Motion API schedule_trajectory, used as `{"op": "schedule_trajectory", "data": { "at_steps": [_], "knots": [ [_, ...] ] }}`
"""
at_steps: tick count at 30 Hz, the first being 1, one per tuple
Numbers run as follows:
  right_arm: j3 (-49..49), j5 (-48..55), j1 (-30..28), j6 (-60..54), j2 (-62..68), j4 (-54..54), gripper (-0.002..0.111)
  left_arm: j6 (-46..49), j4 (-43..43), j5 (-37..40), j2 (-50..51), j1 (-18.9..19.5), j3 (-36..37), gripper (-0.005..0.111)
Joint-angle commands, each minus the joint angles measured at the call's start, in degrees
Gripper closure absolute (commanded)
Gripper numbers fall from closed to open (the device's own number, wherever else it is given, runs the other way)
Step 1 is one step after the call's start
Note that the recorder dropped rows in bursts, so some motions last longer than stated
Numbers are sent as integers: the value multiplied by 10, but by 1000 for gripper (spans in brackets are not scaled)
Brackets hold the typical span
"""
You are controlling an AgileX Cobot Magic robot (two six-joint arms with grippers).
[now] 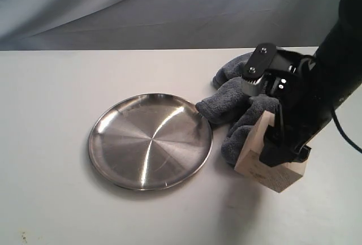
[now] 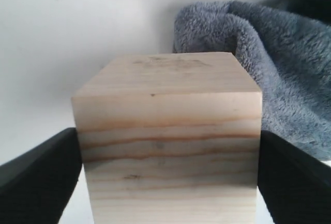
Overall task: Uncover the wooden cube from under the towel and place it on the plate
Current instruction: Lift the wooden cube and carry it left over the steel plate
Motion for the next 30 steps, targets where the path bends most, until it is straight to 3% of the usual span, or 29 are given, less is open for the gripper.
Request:
{"op": "schedule_trajectory", "data": {
  "at_steps": [1,15,20,28,30],
  "knots": [
    [-12,5,0,-18,-22,20,108,-2,-3,-6,-1,1,0,107],
    [-12,-48,0,-89,-22,94,108,-2,-3,-6,-1,1,0,107],
    [-12,-109,0,-188,-19,227,108,-2,-3,-6,-1,1,0,107],
    [-12,-210,0,-266,55,283,108,-2,-3,-6,-1,1,0,107],
    [-12,-227,1,-337,77,365,108,-2,-3,-6,-1,1,0,107]
  ]
}}
